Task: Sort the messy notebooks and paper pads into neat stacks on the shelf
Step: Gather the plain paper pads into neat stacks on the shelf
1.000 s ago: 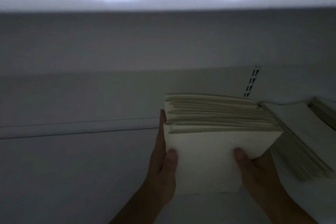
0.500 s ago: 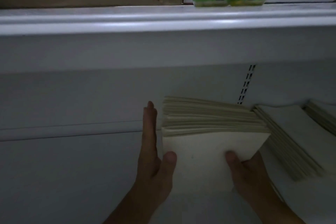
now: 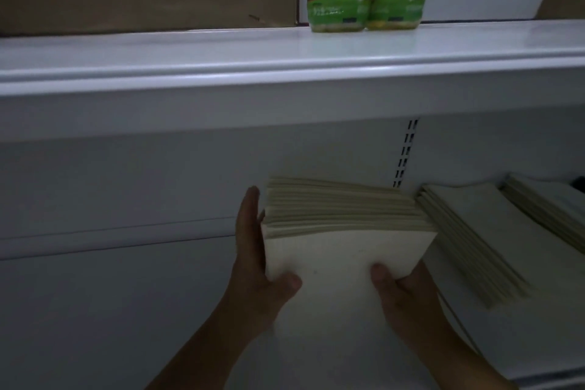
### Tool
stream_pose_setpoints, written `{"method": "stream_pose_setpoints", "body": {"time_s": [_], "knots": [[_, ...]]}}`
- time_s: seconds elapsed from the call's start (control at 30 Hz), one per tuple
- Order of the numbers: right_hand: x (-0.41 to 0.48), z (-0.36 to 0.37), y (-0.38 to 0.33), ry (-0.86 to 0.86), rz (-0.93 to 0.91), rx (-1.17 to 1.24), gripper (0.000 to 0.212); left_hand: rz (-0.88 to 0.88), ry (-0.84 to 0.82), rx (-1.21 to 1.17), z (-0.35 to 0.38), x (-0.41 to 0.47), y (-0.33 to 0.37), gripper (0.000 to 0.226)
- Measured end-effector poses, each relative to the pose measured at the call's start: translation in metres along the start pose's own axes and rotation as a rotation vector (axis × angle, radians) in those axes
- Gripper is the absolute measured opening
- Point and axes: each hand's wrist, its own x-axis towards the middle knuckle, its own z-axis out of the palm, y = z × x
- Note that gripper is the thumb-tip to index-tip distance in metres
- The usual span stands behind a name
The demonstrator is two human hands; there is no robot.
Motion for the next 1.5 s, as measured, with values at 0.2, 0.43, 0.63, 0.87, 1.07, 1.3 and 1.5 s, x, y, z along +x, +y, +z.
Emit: {"method": "stream_pose_setpoints", "body": {"time_s": [0.2,0.43,0.63,0.87,1.07,1.3,1.5], "knots": [[-0.003,-0.012,0.029,-0.138,0.039,-0.074,0.071,-0.451,-0.050,-0.057,-0.018,-0.016,-0.017,0.150],[0.007,-0.019,0.023,-0.252,0.146,-0.209,0.032,-0.497,-0.030,0.259,-0.028,0.011,-0.002,0.083],[0.051,-0.049,-0.009,-0.497,0.728,-0.352,0.043,-0.976,-0.076,0.145,0.003,0.040,0.003,0.033],[0.069,-0.066,0.021,-0.381,1.002,-0.268,0.071,-1.189,0.026,0.024,0.037,0.041,-0.026,0.045],[0.067,-0.075,0.040,-0.119,0.943,-0.065,0.036,-1.220,0.072,-0.006,0.041,0.052,-0.038,0.042],[0.059,-0.077,0.047,-0.083,0.866,-0.073,0.015,-1.171,0.133,-0.043,0.041,0.056,-0.033,0.060],[0.057,-0.075,0.044,-0.152,0.760,-0.120,0.017,-0.928,-0.300,0.740,0.040,0.002,-0.008,0.081]]}}
